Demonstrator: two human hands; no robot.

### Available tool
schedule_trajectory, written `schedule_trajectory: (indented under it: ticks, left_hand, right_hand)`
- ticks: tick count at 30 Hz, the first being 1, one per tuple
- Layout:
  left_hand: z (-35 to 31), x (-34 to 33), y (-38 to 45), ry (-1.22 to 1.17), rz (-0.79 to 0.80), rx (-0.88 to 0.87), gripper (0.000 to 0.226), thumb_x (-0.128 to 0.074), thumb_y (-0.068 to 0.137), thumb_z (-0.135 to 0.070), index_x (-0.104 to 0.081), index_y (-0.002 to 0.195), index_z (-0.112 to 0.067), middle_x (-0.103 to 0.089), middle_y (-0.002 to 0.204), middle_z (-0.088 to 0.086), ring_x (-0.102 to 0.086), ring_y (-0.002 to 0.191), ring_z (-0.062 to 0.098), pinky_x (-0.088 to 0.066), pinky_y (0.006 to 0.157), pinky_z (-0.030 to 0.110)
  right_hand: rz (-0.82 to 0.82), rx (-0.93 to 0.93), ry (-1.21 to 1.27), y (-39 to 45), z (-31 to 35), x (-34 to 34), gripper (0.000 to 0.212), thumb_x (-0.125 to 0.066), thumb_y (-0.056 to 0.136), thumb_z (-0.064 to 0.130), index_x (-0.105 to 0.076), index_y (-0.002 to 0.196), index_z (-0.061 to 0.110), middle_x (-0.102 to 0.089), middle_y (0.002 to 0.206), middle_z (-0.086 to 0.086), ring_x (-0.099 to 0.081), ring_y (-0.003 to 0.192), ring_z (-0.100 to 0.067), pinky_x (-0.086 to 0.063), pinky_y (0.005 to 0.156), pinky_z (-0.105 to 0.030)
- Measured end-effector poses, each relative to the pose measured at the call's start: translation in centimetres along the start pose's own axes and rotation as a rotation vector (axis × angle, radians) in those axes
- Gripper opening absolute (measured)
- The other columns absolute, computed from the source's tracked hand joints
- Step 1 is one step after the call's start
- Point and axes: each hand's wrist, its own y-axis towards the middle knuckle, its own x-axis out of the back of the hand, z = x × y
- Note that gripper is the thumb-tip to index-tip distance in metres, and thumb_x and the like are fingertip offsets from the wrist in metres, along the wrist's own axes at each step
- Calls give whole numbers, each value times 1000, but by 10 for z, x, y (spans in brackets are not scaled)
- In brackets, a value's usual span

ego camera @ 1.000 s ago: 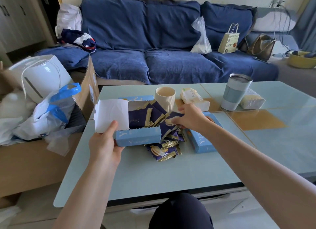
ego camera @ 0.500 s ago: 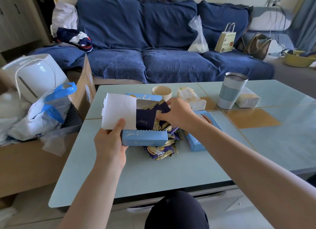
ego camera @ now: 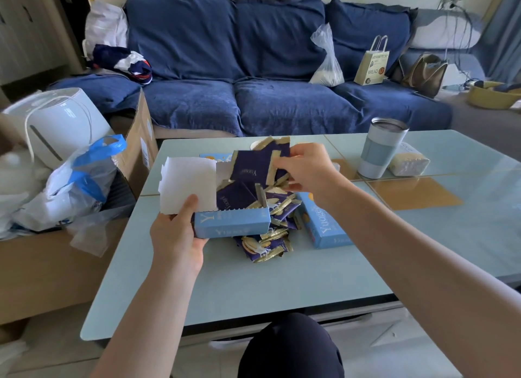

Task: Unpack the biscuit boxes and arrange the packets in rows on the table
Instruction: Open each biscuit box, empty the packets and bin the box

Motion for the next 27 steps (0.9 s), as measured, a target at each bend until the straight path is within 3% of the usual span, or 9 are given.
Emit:
schedule_trajectory:
  ticks: [3,5,8,13,17,20,23,24,27]
  left_hand:
    - [-3,6,2,-2,-23,-8,34,-67,88,-10,-59,121,-8,-67,108,9,-67,93,27,-56,72,45]
    - [-5,11,6,-16,-37,-14,23,-67,89,-9,-63,111,-11,-69,103,6,-70,85,24,-56,69,43]
    - [-10,16,8,-17,-44,-34,15,-67,89,-9,-65,99,-19,-71,97,2,-71,76,19,-57,67,41]
    - [-14,15,6,13,-40,-68,10,-69,88,-12,-65,94,-19,-74,78,-4,-71,63,13,-58,61,36]
    - [-12,10,3,20,-33,-54,10,-70,87,-13,-65,93,-19,-73,77,-4,-72,64,15,-58,62,37]
    - [-11,7,-1,24,2,-34,15,-69,88,-13,-66,102,-16,-72,95,5,-70,80,23,-58,75,44]
    - [-8,5,-3,20,19,-14,19,-68,89,-12,-65,108,-14,-69,102,8,-66,87,25,-56,75,44]
    - [-7,4,-5,15,24,-10,19,-68,89,-11,-65,107,-14,-69,102,7,-66,88,25,-56,75,44]
    - [-2,-1,-11,33,45,-26,27,-67,88,-10,-62,115,-10,-69,101,7,-66,89,28,-56,75,45]
  right_hand:
    - [-39,-97,255,5,0,13,9,-67,83,6,-65,74,8,-70,73,-13,-67,54,-17,-59,54,-30]
    - [-78,-129,270,10,-7,20,8,-66,84,7,-63,77,8,-69,76,-13,-68,62,-21,-61,58,-33]
    - [-131,-176,147,18,-23,24,8,-65,84,9,-63,76,11,-70,80,-13,-68,65,-21,-60,58,-31]
    - [-55,-165,-161,13,-40,8,8,-67,81,11,-67,84,5,-68,84,-14,-71,79,-29,-61,72,-45]
    - [27,-37,-419,4,-43,-5,15,-66,81,14,-71,91,5,-69,87,-13,-62,75,-26,-58,65,-37]
    - [23,30,-695,-2,-40,-7,4,-58,83,9,-60,86,8,-61,84,-9,-54,73,-26,-39,52,-29]
    - [-44,173,-737,-11,-30,-7,10,-53,82,5,-49,76,13,-53,75,-4,-52,73,-27,-37,50,-30]
    - [-73,264,-691,-15,-25,-6,7,-51,83,6,-54,84,12,-57,80,-4,-54,76,-28,-43,53,-33]
    - [-76,484,-606,-23,-13,-11,33,-50,87,7,-59,118,12,-65,105,-5,-59,93,-24,-52,76,-36]
